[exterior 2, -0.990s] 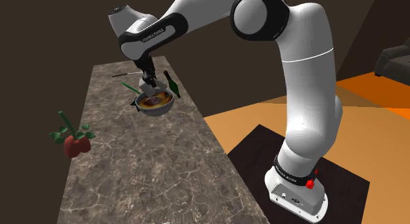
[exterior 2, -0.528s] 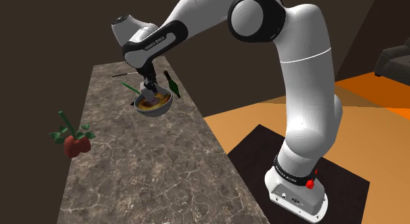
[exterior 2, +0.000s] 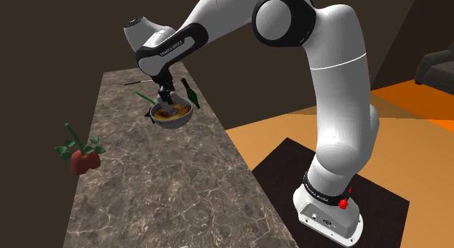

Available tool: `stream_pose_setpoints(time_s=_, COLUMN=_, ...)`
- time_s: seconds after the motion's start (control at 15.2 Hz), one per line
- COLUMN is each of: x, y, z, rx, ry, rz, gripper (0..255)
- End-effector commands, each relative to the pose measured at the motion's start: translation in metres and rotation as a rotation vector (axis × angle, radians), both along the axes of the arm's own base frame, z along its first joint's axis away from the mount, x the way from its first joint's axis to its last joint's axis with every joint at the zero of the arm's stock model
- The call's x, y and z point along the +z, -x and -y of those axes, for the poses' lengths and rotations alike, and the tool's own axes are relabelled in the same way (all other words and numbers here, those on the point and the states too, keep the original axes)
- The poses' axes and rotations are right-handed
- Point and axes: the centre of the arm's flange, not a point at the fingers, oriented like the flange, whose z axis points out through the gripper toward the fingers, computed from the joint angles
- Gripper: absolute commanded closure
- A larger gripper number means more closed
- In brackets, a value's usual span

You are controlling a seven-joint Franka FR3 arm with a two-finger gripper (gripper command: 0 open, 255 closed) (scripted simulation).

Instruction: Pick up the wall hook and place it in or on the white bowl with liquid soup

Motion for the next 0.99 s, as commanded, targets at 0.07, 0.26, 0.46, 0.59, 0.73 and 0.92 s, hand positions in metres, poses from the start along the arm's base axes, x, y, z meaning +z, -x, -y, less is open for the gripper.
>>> stream_pose_setpoints(time_s=0.07, x=0.000, y=0.000, z=0.000, rx=0.000, ry=0.000, rz=0.000, gripper=0)
stream_pose_setpoints(time_s=0.26, x=0.025, y=0.002, z=-0.008, rx=0.000, ry=0.000, rz=0.000, gripper=0)
stream_pose_setpoints(time_s=0.46, x=0.048, y=0.004, z=-0.014, rx=0.000, ry=0.000, rz=0.000, gripper=0)
stream_pose_setpoints(time_s=0.59, x=0.048, y=0.004, z=-0.014, rx=0.000, ry=0.000, rz=0.000, gripper=0)
stream_pose_setpoints(time_s=0.73, x=0.048, y=0.004, z=-0.014, rx=0.000, ry=0.000, rz=0.000, gripper=0)
stream_pose_setpoints(time_s=0.92, x=0.048, y=0.004, z=-0.014, rx=0.000, ry=0.000, rz=0.000, gripper=0)
